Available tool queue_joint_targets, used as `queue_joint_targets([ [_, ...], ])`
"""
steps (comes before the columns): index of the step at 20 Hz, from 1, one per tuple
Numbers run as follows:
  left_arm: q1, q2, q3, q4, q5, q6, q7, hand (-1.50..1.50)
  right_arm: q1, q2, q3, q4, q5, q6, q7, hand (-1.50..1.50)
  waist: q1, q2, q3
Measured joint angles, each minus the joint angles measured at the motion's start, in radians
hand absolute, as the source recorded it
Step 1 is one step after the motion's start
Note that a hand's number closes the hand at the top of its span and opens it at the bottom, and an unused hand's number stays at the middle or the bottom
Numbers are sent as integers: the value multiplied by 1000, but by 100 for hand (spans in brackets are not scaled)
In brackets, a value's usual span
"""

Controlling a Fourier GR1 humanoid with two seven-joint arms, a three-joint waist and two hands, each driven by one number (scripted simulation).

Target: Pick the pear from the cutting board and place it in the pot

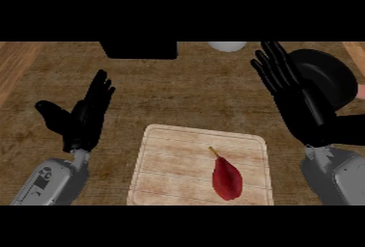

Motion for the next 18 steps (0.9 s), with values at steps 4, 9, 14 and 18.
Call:
queue_joint_targets([
  [4, -13, 39, 36, -36, -16, -15, -35, 0, -82, -20, -12, 49, -112, 201, -20, 150, 16, 29, -5],
  [9, -45, 64, 63, -39, -31, -36, -85, 0, -179, -154, -6, 108, -33, 433, -96, -150, 36, 49, -10],
  [14, -47, 69, 88, -39, -23, -56, -112, 0, -163, -238, -9, 246, 121, 655, -404, -150, 30, 60, -6],
  [18, -40, 69, 94, -39, -28, -62, -123, 0, -183, -291, -13, 329, 258, 725, -618, -150, 23, 57, -6],
])
